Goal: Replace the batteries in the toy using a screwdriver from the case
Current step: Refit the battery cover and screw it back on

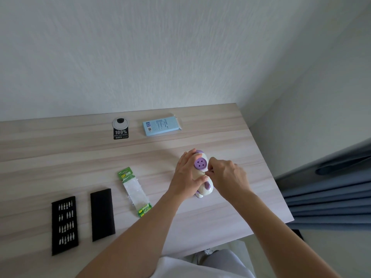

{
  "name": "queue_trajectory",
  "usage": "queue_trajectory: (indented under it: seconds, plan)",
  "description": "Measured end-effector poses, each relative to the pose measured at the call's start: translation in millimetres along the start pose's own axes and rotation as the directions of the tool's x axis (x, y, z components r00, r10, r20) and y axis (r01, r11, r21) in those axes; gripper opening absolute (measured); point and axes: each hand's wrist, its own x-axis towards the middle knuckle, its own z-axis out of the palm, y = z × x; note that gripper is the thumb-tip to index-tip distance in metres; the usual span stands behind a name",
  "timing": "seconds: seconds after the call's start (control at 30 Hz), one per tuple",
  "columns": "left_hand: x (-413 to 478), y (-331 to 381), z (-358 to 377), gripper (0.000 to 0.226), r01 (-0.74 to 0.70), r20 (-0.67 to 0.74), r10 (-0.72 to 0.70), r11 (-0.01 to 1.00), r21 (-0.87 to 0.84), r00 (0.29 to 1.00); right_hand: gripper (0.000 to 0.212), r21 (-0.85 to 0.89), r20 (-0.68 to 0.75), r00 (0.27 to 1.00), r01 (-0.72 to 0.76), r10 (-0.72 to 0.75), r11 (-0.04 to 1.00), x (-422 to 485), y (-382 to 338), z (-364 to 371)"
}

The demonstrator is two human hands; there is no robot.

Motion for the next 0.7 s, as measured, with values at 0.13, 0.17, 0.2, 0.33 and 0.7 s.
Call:
queue_trajectory:
  seconds: [0.13,0.17,0.2,0.33,0.7]
  plan:
    - [0,6,-1,0.065,-0.012,-0.025,0.013,0.999,0.033,1.0,0.037,-0.186,0.016,1.0,0.027,-0.024,0.982,11,1,-1]
    - [0,8,-1,0.064,-0.007,-0.025,0.008,0.999,0.037,1.0,0.04,-0.196,0.006,1.0,0.011,-0.01,0.981,12,2,-2]
    - [-1,10,-1,0.064,0.003,-0.021,-0.003,0.999,0.037,1.0,0.041,-0.177,-0.003,1.0,-0.005,0.005,0.984,14,3,-4]
    - [-4,18,-1,0.063,0.057,-0.032,-0.056,0.998,0.037,0.998,0.041,0.089,0.042,0.996,-0.08,0.076,0.993,12,15,-5]
    - [-22,49,12,0.084,0.317,-0.185,-0.328,0.944,-0.088,0.926,0.02,0.826,0.126,0.982,-0.181,0.138,0.534,9,63,-5]
